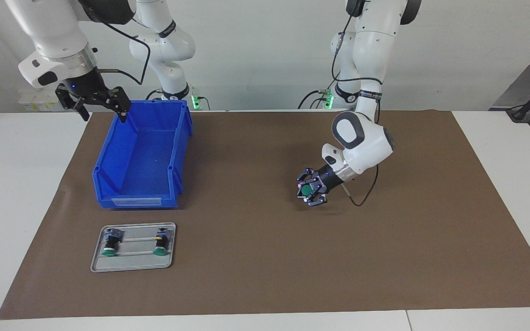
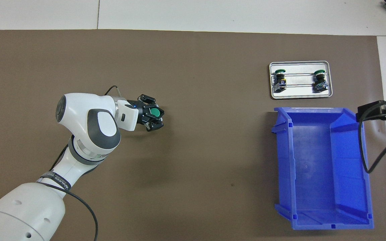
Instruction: Place and press button with both arms
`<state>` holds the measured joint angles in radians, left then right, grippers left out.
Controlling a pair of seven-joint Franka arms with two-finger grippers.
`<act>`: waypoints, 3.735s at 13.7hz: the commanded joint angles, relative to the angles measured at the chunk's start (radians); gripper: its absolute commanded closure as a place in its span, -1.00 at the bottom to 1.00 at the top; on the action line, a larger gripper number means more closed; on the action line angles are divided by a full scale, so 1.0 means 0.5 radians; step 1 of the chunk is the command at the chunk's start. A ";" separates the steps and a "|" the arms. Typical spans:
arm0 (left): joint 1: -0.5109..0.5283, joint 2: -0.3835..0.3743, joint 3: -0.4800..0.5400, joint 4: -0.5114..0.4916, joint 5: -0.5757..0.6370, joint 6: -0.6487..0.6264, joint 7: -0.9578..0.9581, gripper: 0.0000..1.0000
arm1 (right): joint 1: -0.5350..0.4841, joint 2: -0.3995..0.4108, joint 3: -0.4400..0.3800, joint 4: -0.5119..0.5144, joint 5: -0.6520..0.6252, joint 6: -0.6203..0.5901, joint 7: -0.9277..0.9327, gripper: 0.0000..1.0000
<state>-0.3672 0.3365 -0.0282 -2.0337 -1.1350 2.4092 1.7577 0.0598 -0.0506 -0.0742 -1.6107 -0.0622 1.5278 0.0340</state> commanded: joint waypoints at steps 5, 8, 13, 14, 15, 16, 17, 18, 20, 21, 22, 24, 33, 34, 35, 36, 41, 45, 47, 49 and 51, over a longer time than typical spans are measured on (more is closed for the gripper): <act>0.173 -0.139 -0.023 -0.093 -0.077 -0.360 0.108 0.77 | -0.009 -0.009 0.010 -0.009 -0.020 0.000 -0.050 -1.00; 0.219 -0.170 -0.023 -0.132 -0.077 -0.489 0.175 0.76 | -0.009 -0.012 0.010 -0.009 -0.020 0.000 -0.047 -1.00; 0.237 -0.219 -0.017 -0.289 -0.331 -0.477 0.559 0.69 | -0.009 -0.012 0.010 -0.012 -0.020 -0.003 -0.050 -1.00; 0.228 -0.219 -0.017 -0.289 -0.329 -0.471 0.565 0.68 | -0.009 -0.012 0.010 -0.012 -0.020 -0.003 -0.050 -1.00; 0.216 -0.216 -0.017 -0.292 -0.332 -0.456 0.592 0.67 | -0.009 -0.012 0.010 -0.012 -0.020 -0.003 -0.047 -1.00; 0.210 -0.216 -0.017 -0.298 -0.329 -0.419 0.605 0.66 | -0.009 -0.012 0.010 -0.012 -0.020 -0.003 -0.047 -1.00; 0.167 -0.213 -0.017 -0.316 -0.329 -0.361 0.623 0.64 | -0.009 -0.012 0.010 -0.012 -0.020 -0.003 -0.047 -1.00; 0.139 -0.210 -0.017 -0.323 -0.332 -0.303 0.635 0.60 | -0.009 -0.012 0.010 -0.015 -0.020 0.000 -0.047 -1.00; 0.121 -0.210 -0.017 -0.326 -0.332 -0.284 0.636 0.01 | -0.009 -0.012 0.010 -0.015 -0.020 -0.003 -0.047 -1.00; 0.118 -0.210 -0.017 -0.326 -0.332 -0.284 0.636 -0.10 | -0.009 -0.012 0.010 -0.015 -0.020 0.000 -0.047 -1.00; 0.118 -0.210 -0.017 -0.329 -0.332 -0.281 0.636 -0.15 | -0.009 -0.015 0.010 -0.015 -0.020 0.000 -0.047 -1.00; 0.118 -0.210 -0.017 -0.329 -0.332 -0.281 0.633 -0.61 | -0.009 -0.015 0.010 -0.021 -0.020 0.000 -0.047 -1.00; 0.093 -0.253 -0.020 -0.314 -0.332 -0.309 0.480 -0.95 | -0.009 -0.018 0.010 -0.028 -0.017 0.000 -0.047 -1.00; 0.075 -0.292 -0.020 -0.320 -0.332 -0.308 0.409 -0.95 | -0.012 -0.018 0.010 -0.028 -0.017 0.000 -0.047 -1.00; 0.060 -0.323 -0.020 -0.320 -0.332 -0.308 0.351 -0.95 | -0.012 -0.018 0.010 -0.028 -0.017 0.000 -0.047 -1.00; 0.047 -0.357 -0.020 -0.314 -0.332 -0.305 0.280 -0.95 | -0.009 -0.018 0.010 -0.028 -0.017 0.000 -0.047 -1.00; 0.050 -0.446 -0.011 -0.102 -0.319 -0.275 -0.522 -0.95 | -0.012 -0.018 0.010 -0.028 -0.017 0.000 -0.047 -1.00; 0.047 -0.489 -0.008 -0.102 -0.301 -0.066 -1.063 -0.96 | -0.009 -0.018 0.010 -0.028 -0.017 0.000 -0.047 -1.00; 0.047 -0.498 -0.011 -0.114 -0.045 -0.069 -1.519 -0.96 | -0.012 -0.018 0.010 -0.028 -0.017 0.000 -0.047 -1.00; 0.032 -0.492 -0.014 -0.032 0.537 -0.100 -2.037 -0.96 | -0.012 -0.018 0.010 -0.028 -0.017 0.000 -0.047 -1.00; 0.029 -0.483 -0.017 0.057 0.879 -0.216 -2.498 -0.96 | -0.012 -0.018 0.010 -0.028 -0.017 0.000 -0.047 -1.00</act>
<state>-0.3368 0.1062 -0.0461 -2.0362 -0.8126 2.3411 0.6765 0.0598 -0.0506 -0.0742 -1.6129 -0.0622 1.5278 0.0340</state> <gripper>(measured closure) 0.018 0.000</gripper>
